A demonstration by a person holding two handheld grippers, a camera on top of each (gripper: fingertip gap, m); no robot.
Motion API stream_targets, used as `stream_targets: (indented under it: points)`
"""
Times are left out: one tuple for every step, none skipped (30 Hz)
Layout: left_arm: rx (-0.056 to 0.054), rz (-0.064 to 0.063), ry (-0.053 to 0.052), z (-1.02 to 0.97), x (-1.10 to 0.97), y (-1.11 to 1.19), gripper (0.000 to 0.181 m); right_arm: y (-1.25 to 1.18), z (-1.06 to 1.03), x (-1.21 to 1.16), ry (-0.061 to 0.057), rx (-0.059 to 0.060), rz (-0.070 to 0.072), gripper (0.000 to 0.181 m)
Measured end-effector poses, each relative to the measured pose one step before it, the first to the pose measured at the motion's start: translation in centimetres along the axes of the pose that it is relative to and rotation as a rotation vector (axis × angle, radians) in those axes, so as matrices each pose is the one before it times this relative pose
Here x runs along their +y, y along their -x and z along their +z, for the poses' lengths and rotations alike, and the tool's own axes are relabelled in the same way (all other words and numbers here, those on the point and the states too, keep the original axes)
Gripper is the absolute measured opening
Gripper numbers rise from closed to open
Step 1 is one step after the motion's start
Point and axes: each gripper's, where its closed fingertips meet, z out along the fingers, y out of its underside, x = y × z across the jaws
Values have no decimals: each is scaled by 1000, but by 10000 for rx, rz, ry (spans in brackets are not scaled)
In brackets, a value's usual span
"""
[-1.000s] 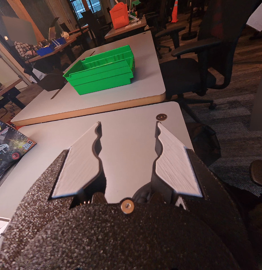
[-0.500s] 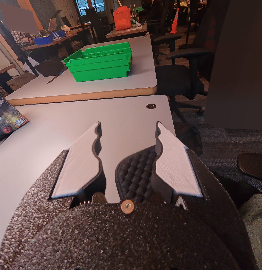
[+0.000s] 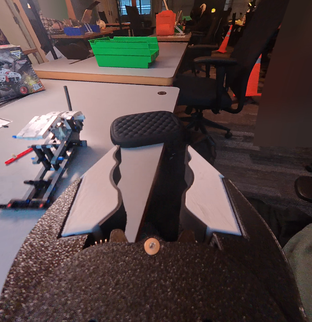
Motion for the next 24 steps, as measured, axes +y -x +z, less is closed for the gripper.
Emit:
stream_targets:
  points:
    - [-184,-24,-6,-1418,312,-509,73,456,-358,-48,-5,-105,-135,69]
    - [-225,-3,-19,-1449,219,-416,73,262,-318,-230,-114,-9,-90,70]
    - [-277,4,-3,-1437,188,-287,73,183,-295,-193,-163,22,8,69]
    - [-301,-23,36,-1368,230,-154,73,184,-241,-29,-146,5,88,69]
    - [-289,-79,67,-1247,277,-92,72,120,-217,225,-129,33,107,69]
    - [-257,-122,73,-1099,313,-73,72,-2,-217,465,-105,79,126,70]
    - [-214,-132,51,-942,290,-112,72,-72,-216,731,-49,77,173,70]
    - [-184,-124,36,-781,259,-147,72,-121,-255,905,-10,67,223,70]
    - [-161,-114,19,-607,232,-196,73,-138,-308,971,1,52,265,70]
    - [-106,-112,-2,-433,187,-281,73,-168,-372,1005,31,63,303,69]
    - [-27,-126,8,-267,170,-409,73,-78,-435,950,44,44,317,69]
    - [57,-111,-19,-152,114,-571,73,79,-506,792,24,8,280,70]
    - [120,-45,-48,-76,77,-686,74,186,-545,627,24,0,183,69]
    - [122,43,-57,-50,66,-713,74,299,-555,454,52,-17,34,69]
    - [105,101,-88,-64,40,-653,75,255,-576,218,50,58,-93,70]
    - [96,116,-126,-128,-52,-569,75,223,-565,-101,-26,117,-152,70]
    - [84,112,-164,-218,-153,-440,75,318,-533,-413,-108,80,-110,69]
    - [54,91,-189,-319,-237,-262,75,458,-459,-606,-143,26,-28,69]
    - [35,62,-169,-398,-228,-84,76,524,-365,-705,-158,24,14,69]
    - [20,33,-105,-427,-118,101,76,582,-232,-757,-170,20,0,69]
    - [-10,13,-41,-410,49,290,78,708,-71,-833,-188,-14,-5,69]
    - [-21,-16,-41,-402,140,402,79,925,85,-859,-177,-98,-9,69]
    - [-4,-63,-76,-393,110,465,78,1109,216,-861,-143,-160,-51,69]
    - [28,-88,-71,-370,77,483,78,1151,297,-858,-121,-145,-142,69]
